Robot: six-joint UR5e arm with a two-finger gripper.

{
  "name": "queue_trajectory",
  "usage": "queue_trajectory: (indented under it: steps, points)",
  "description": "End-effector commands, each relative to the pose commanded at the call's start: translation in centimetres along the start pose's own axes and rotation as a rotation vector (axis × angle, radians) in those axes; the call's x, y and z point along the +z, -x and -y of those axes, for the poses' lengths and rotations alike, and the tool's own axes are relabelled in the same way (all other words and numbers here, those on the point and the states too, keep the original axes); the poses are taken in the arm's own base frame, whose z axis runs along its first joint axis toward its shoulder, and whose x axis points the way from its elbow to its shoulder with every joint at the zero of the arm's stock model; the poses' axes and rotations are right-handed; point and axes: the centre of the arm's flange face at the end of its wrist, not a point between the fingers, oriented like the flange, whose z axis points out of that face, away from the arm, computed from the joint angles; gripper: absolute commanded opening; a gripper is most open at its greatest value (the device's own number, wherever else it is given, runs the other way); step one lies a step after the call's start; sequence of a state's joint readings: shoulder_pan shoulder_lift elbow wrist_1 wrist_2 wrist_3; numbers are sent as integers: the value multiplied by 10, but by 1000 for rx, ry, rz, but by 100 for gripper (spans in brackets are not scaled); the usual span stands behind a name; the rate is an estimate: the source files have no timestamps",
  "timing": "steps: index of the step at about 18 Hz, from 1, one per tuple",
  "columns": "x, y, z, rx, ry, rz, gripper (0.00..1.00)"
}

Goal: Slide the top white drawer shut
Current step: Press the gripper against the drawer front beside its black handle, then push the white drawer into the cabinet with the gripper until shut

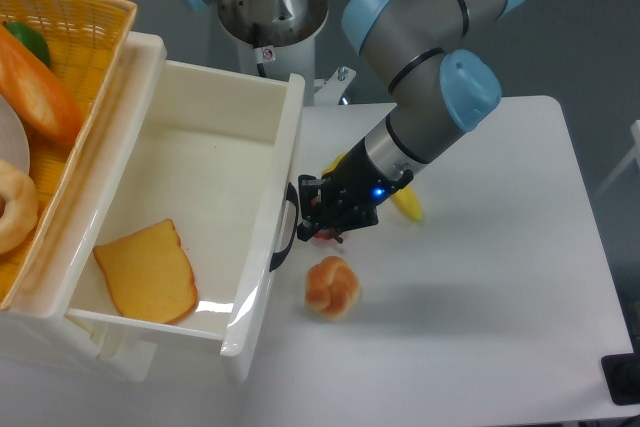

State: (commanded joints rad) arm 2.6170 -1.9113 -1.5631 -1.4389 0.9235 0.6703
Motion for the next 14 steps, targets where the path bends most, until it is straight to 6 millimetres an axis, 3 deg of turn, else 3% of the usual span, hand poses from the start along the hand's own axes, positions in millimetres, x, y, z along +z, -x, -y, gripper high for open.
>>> queue_trajectory:
  steps: [4, 14]
  points:
    - [2, -1, -1, -3, 6, -4, 3]
    - [13, -29, 3, -6, 31, -14, 3]
